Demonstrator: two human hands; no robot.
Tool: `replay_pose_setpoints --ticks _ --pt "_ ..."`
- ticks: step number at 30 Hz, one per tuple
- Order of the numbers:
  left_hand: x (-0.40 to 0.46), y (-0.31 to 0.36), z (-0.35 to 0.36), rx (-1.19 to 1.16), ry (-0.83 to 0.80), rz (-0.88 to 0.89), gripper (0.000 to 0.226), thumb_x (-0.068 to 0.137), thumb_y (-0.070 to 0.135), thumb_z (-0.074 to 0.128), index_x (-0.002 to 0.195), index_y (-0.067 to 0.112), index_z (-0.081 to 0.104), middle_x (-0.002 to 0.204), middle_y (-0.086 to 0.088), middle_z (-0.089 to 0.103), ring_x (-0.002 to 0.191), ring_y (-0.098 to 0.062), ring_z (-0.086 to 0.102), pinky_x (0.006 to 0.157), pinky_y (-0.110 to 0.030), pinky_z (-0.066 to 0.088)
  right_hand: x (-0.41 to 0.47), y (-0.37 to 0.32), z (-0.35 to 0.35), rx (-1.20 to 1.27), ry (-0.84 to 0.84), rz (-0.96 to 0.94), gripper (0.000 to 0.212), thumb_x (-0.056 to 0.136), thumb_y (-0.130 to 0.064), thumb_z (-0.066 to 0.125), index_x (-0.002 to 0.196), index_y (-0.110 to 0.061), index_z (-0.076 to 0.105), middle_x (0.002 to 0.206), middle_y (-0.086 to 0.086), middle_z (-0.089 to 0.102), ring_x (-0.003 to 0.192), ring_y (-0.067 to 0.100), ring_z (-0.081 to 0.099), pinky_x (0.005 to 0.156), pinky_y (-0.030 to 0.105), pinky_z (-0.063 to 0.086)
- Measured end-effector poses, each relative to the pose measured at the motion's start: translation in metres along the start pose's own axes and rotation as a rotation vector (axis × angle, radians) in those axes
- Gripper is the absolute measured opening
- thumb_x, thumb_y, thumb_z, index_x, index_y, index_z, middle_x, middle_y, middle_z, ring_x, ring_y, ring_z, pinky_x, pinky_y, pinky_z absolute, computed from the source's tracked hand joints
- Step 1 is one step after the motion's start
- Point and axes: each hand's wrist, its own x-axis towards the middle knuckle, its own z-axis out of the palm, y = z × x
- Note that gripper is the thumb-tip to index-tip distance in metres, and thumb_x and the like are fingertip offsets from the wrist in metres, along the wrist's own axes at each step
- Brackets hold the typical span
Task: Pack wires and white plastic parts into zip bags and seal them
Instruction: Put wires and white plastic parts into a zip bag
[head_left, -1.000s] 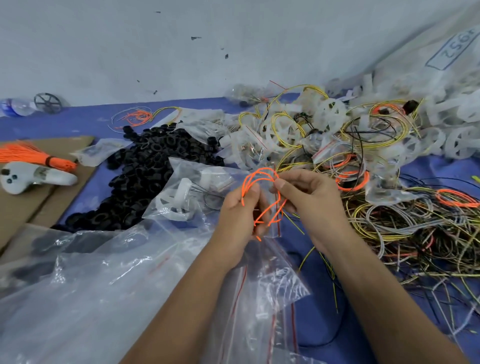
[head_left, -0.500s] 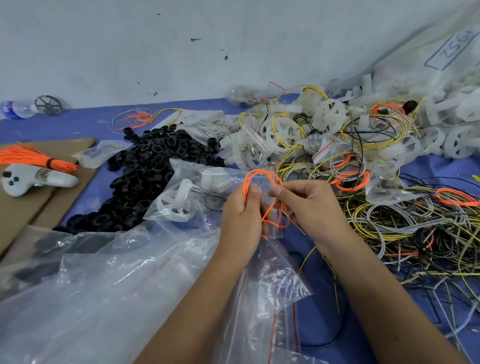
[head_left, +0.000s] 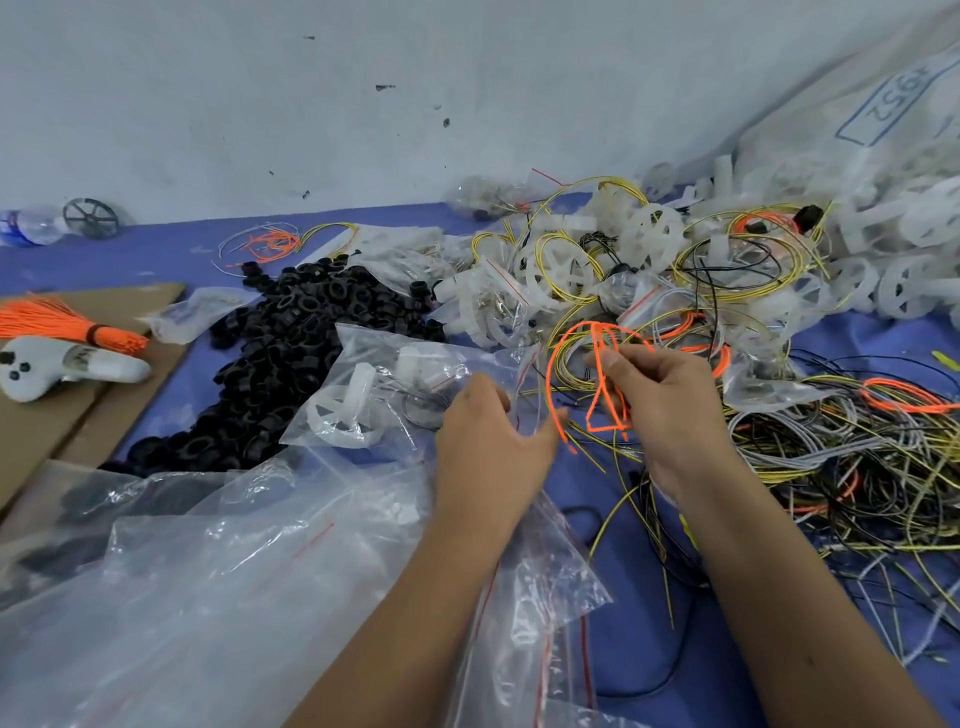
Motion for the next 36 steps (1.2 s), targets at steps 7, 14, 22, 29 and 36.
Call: replay_pose_setpoints --ticks 7,14,22,29,36 --pt "0.004 -0.003 -0.007 -0.243 0.125 -0.011 0.019 0.091 0.013 0.063 0.074 0.016 0.058 0.065 0.007 0.059 0.064 -0.01 0.055 0.066 -0.03 0.042 0.0 -0.001 -0.009 -0.747 -0.252 -0.266 0.032 0.096 -0.016 0.066 0.069 0.0 0.068 0.057 0.015 0.059 0.054 0.03 0.053 0.058 0.04 0.044" --pt "-0.003 0.009 -0.016 -0.057 0.229 0.413 0.015 0.088 0.015 0.069 0.079 0.018 0.057 0.074 0.007 0.054 0.068 -0.013 0.049 0.064 -0.027 0.038 -0.004 -0.016 0.015 -1.152 -0.358 -0.49 0.032 0.095 -0.015 0.056 0.063 -0.009 0.056 0.063 0.014 0.059 0.064 0.032 0.051 0.064 0.042 0.04" --pt "-0.005 0.015 -0.017 -0.091 0.24 0.483 0.018 0.096 0.017 0.064 0.08 0.012 0.06 0.079 0.0 0.056 0.07 -0.02 0.051 0.062 -0.033 0.04 -0.009 -0.02 0.018 -0.209 -0.364 -0.036 0.022 0.09 0.003 0.059 0.071 0.005 0.07 0.05 0.007 0.042 0.044 0.013 0.03 0.043 0.02 0.024" --pt "-0.005 0.012 -0.019 -0.185 0.27 0.433 0.014 0.095 0.009 0.062 0.081 0.008 0.059 0.08 -0.001 0.058 0.074 -0.02 0.052 0.065 -0.038 0.041 -0.01 -0.023 0.018 -0.185 -0.596 0.06 0.039 0.094 0.001 0.056 0.058 -0.009 0.064 0.048 0.003 0.05 0.036 0.009 0.036 0.038 0.016 0.024" --pt "-0.012 0.017 -0.018 -0.21 0.205 0.602 0.013 0.098 0.009 0.061 0.086 0.004 0.062 0.085 -0.004 0.059 0.074 -0.021 0.053 0.065 -0.039 0.045 -0.003 -0.016 0.048 -0.134 -0.401 0.248 0.045 0.093 0.01 0.041 0.054 -0.008 0.055 0.05 0.003 0.05 0.049 0.014 0.052 0.052 0.028 0.041"
